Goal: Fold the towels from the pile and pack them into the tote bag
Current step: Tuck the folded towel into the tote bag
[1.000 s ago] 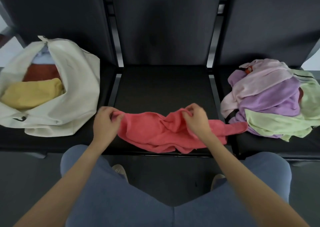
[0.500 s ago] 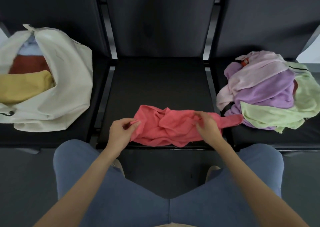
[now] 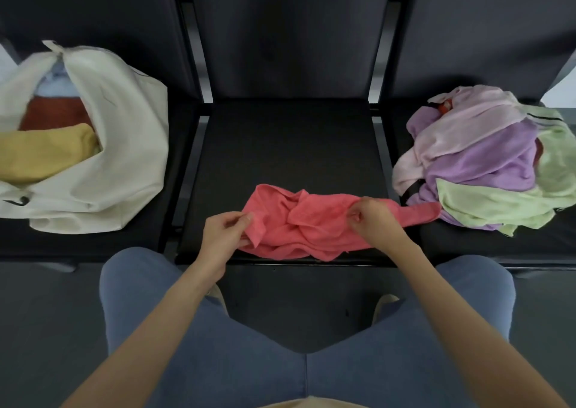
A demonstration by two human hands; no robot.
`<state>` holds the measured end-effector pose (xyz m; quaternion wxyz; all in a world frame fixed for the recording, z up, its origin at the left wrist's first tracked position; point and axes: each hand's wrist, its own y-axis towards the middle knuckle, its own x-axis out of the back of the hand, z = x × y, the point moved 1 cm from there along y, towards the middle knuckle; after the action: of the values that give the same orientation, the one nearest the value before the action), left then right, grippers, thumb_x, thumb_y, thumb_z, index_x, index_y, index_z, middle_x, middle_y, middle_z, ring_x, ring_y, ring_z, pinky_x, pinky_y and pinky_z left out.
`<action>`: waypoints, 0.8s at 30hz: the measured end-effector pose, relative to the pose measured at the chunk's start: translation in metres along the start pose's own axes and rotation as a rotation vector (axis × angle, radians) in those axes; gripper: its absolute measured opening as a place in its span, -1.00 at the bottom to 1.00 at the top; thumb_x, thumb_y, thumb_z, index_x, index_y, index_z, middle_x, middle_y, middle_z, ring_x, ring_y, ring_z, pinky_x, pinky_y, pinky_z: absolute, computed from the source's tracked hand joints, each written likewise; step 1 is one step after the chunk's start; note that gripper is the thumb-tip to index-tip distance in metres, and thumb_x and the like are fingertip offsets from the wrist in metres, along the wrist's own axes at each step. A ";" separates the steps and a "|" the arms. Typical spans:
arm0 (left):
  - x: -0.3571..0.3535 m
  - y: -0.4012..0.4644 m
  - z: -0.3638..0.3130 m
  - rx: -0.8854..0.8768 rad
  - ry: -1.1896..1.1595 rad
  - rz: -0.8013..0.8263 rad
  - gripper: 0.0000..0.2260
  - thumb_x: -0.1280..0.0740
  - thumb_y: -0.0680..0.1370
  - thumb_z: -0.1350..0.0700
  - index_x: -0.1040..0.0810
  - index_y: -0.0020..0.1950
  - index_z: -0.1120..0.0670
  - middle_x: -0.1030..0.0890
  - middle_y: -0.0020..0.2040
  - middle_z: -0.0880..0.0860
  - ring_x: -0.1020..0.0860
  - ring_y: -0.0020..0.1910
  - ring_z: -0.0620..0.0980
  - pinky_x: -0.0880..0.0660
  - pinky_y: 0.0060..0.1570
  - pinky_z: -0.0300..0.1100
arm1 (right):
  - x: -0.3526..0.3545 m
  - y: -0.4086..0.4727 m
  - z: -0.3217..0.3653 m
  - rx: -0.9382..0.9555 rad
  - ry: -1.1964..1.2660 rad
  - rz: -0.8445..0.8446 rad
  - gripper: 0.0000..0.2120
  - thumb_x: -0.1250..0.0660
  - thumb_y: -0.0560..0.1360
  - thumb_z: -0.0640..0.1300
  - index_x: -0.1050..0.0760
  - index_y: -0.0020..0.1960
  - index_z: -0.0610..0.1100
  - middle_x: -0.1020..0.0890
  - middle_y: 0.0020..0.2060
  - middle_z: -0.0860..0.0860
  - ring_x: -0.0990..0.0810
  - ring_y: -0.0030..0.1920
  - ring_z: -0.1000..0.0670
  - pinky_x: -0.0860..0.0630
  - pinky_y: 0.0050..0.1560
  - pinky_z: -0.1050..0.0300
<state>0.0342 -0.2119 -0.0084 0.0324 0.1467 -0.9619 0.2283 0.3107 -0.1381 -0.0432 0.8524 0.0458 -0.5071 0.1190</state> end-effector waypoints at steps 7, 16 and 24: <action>-0.016 -0.004 -0.001 0.138 -0.140 0.016 -0.90 -0.36 0.55 0.25 -0.59 0.02 0.27 -0.62 0.05 0.26 -0.64 0.00 0.14 -0.65 -0.23 -0.14 | 0.008 -0.039 0.003 -0.155 0.099 -0.025 -0.72 -0.23 0.43 -0.47 -0.61 0.04 -0.29 -0.63 -0.15 -0.16 -0.53 -0.26 -0.01 -0.53 -0.17 0.13; -0.049 -0.020 -0.002 0.167 -0.167 0.133 -0.93 -0.34 0.56 0.25 -0.60 -0.05 0.24 -0.63 0.00 0.24 -0.65 0.01 0.15 -0.65 -0.11 -0.07 | 0.026 -0.055 0.016 -0.102 0.160 -0.192 -0.86 -0.46 0.43 -0.21 -0.59 -0.26 -0.25 -0.53 -0.24 -0.02 -0.46 -0.34 0.08 -0.36 -0.30 0.29; -0.060 -0.034 0.001 0.313 -0.166 0.176 -0.83 -0.38 0.52 0.30 -0.58 0.04 0.40 -0.66 -0.09 0.32 -0.68 -0.11 0.18 -0.65 -0.17 -0.08 | -0.006 -0.061 0.067 -0.344 0.759 -0.440 -0.92 -0.49 0.41 -0.20 -0.60 -0.16 -0.14 -0.65 -0.32 0.03 -0.62 -0.28 0.08 -0.55 -0.24 0.29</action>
<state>0.1014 -0.2254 -0.0028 -0.0905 0.0837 -0.9231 0.3643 0.2658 -0.2114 -0.0136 0.9778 -0.0363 -0.1503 -0.1417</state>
